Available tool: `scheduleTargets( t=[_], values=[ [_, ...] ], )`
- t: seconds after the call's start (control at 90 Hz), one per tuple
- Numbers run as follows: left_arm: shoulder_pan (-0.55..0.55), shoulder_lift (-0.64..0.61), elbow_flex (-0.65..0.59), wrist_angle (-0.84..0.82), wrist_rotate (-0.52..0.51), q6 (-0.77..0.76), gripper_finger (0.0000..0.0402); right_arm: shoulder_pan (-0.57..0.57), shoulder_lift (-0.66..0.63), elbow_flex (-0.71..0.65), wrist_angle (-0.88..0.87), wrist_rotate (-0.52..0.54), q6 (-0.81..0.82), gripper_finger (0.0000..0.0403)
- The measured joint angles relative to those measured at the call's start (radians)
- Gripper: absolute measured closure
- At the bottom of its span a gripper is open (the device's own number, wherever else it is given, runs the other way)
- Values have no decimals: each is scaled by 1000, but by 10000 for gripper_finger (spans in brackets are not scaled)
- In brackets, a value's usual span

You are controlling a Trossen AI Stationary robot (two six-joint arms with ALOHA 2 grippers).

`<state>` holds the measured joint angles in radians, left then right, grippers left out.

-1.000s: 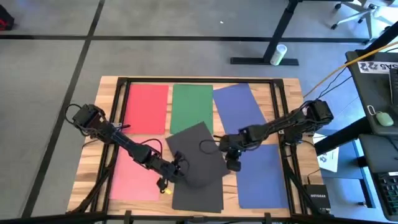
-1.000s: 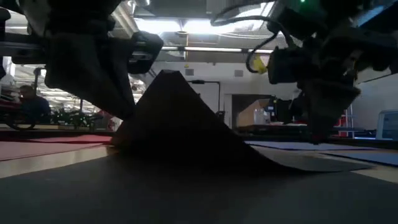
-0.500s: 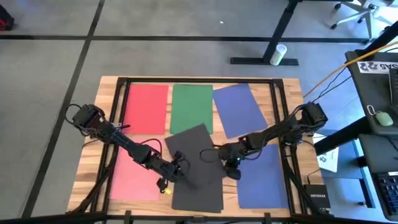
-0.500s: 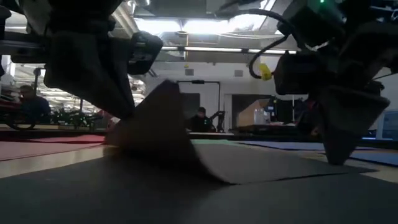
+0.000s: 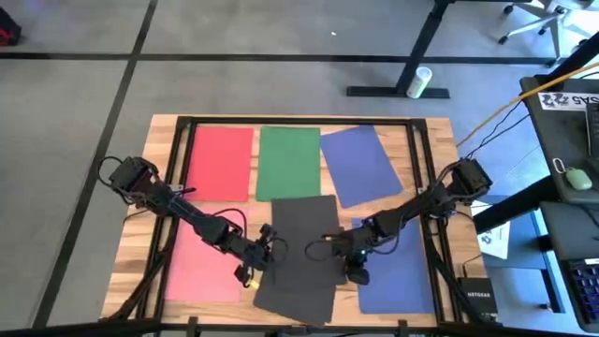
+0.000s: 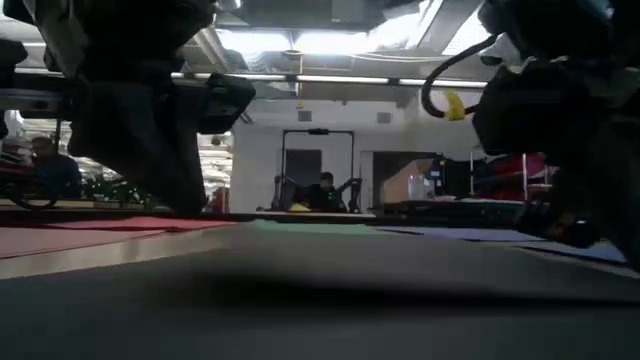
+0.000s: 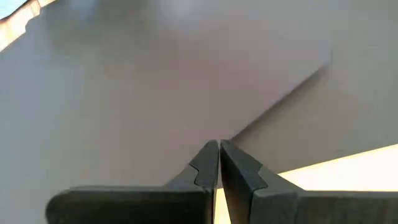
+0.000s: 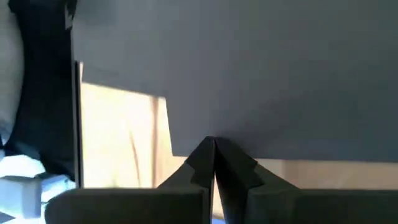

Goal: Organize paper
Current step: Stack the black paper on top of the black papers

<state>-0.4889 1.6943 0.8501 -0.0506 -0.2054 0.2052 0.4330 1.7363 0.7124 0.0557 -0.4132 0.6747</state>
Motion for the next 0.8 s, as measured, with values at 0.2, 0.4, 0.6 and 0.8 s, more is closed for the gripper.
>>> scheduleTargets(
  t=[0.2, 0.4, 0.6, 0.8],
  values=[
    [0, 0, 0, 0, 0, -25, 401, 13, 1, 15, 4, -1, 1, 403],
    [-41, -2, 0, -115, 61, -192, 401, 13, 1, 21, 9, -1, 1, 403],
    [-115, -2, 0, -158, 110, -344, 401, 13, 1, 21, 19, -2, 2, 403],
    [-147, 37, 2, -134, 114, -447, 401, 22, 0, 21, 22, -25, 33, 403]
  ],
)
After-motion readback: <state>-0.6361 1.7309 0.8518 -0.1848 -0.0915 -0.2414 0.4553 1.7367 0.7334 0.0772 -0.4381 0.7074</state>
